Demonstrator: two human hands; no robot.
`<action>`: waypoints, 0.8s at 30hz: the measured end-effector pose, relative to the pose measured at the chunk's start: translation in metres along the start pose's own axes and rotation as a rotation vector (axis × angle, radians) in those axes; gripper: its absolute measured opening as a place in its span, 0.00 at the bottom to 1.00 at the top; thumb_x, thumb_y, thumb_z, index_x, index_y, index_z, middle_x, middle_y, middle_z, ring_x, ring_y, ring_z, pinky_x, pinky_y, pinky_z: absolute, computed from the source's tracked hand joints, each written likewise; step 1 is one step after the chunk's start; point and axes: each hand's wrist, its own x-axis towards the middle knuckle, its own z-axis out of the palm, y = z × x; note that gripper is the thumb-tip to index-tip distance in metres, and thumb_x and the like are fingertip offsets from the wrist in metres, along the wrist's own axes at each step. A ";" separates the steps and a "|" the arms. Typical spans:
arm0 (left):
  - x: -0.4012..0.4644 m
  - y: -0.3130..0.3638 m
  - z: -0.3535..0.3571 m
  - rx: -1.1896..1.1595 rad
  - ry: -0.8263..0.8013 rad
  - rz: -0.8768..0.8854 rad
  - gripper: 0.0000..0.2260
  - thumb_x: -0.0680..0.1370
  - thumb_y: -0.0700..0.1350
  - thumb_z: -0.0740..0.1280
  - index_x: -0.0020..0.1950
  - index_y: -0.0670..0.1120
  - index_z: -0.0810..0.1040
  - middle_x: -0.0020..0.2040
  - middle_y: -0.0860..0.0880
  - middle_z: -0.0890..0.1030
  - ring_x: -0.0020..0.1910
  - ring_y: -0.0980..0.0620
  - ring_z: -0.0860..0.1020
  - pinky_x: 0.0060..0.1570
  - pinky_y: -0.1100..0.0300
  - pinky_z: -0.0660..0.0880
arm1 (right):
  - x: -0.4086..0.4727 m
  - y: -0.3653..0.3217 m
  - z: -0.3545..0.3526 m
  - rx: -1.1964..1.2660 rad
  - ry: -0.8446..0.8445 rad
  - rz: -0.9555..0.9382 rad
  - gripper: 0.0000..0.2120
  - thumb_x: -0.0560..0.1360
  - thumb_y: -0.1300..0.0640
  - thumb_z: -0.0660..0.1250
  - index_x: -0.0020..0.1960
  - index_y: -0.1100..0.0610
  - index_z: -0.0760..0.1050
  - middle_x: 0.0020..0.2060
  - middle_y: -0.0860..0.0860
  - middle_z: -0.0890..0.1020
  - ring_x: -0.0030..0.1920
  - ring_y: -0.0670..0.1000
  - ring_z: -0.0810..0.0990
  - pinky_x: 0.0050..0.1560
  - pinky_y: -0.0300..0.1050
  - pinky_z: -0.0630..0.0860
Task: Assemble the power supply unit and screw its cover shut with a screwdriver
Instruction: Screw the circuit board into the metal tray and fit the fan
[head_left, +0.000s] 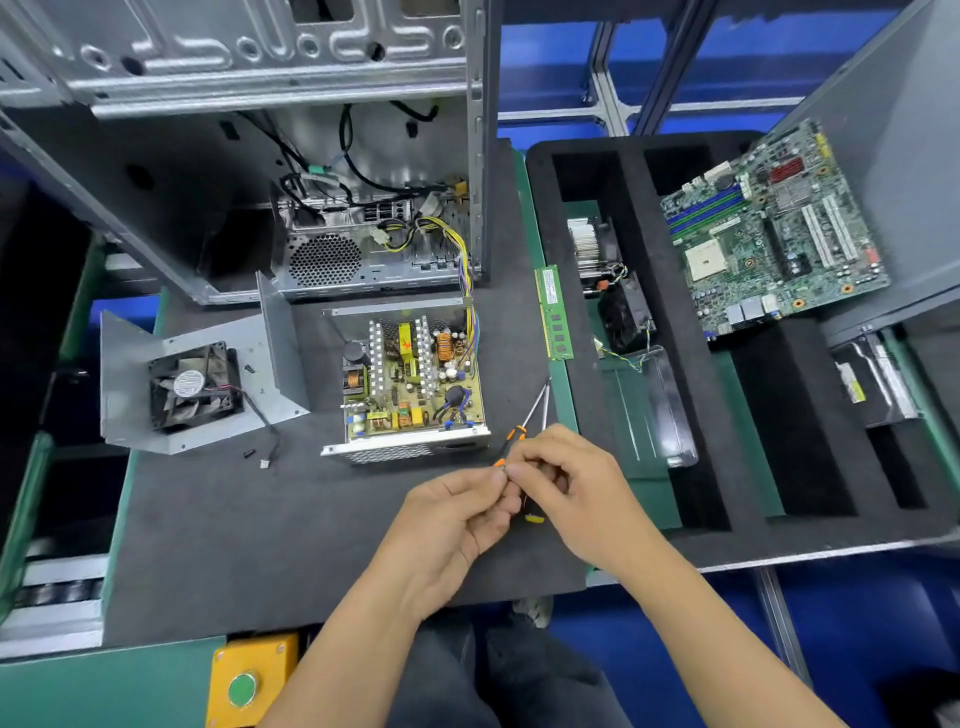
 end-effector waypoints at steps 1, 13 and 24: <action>0.000 0.001 -0.004 -0.022 -0.007 -0.013 0.09 0.69 0.40 0.72 0.45 0.36 0.86 0.39 0.41 0.83 0.34 0.53 0.82 0.33 0.65 0.79 | 0.001 0.000 0.002 -0.024 -0.012 -0.014 0.06 0.78 0.61 0.69 0.45 0.51 0.80 0.39 0.48 0.74 0.38 0.48 0.72 0.43 0.33 0.68; 0.004 0.007 -0.032 -0.121 0.150 0.003 0.10 0.67 0.33 0.74 0.48 0.35 0.83 0.43 0.38 0.85 0.38 0.49 0.85 0.37 0.63 0.81 | -0.003 0.011 0.007 -0.483 0.112 0.183 0.23 0.70 0.37 0.72 0.56 0.50 0.72 0.43 0.43 0.73 0.46 0.47 0.73 0.46 0.42 0.70; 0.000 0.021 -0.042 -0.300 0.136 -0.016 0.03 0.67 0.37 0.72 0.35 0.39 0.85 0.39 0.41 0.84 0.37 0.50 0.84 0.35 0.62 0.81 | -0.016 0.018 0.007 -0.070 0.490 0.434 0.12 0.77 0.57 0.61 0.50 0.40 0.76 0.38 0.42 0.82 0.39 0.45 0.80 0.38 0.38 0.74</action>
